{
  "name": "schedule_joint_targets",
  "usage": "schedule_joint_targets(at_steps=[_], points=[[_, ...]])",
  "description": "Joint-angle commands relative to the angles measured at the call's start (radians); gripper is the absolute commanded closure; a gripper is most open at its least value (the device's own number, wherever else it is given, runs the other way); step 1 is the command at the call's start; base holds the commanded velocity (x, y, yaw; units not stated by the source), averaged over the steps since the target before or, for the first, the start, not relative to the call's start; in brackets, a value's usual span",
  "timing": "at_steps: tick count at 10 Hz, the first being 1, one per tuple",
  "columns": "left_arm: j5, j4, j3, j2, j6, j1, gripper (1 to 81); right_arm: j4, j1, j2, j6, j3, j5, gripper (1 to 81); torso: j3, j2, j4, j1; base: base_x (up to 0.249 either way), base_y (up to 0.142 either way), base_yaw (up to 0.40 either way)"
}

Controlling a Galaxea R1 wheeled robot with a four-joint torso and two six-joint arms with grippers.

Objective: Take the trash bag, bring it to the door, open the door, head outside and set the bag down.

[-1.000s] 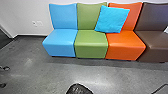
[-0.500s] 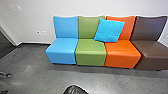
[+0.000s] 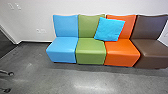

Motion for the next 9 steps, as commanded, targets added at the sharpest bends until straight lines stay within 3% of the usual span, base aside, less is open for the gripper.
schedule_joint_targets(at_steps=[1,3,4,9], points=[[0.074,-0.016,0.083,-0.105,0.093,0.009,81.1,0.015,-0.011,-0.038,-0.043,-0.007,-0.017,1.0,0.000,0.097,0.000,-0.063,0.000,0.000,0.000],[0.075,-0.016,0.103,-0.111,0.135,0.060,81.1,0.013,-0.066,-0.011,-0.056,-0.022,0.001,1.0,0.000,0.170,0.000,-0.109,0.000,0.000,0.000],[0.072,-0.014,0.103,-0.102,0.147,0.087,81.1,0.013,-0.094,0.011,-0.070,-0.042,0.021,1.0,0.021,0.206,0.000,-0.133,0.000,0.000,0.000],[0.066,-0.006,0.054,-0.035,0.179,0.183,81.1,0.013,-0.217,0.162,-0.152,-0.224,0.082,1.0,0.190,0.374,0.000,-0.240,0.000,0.000,0.000]])
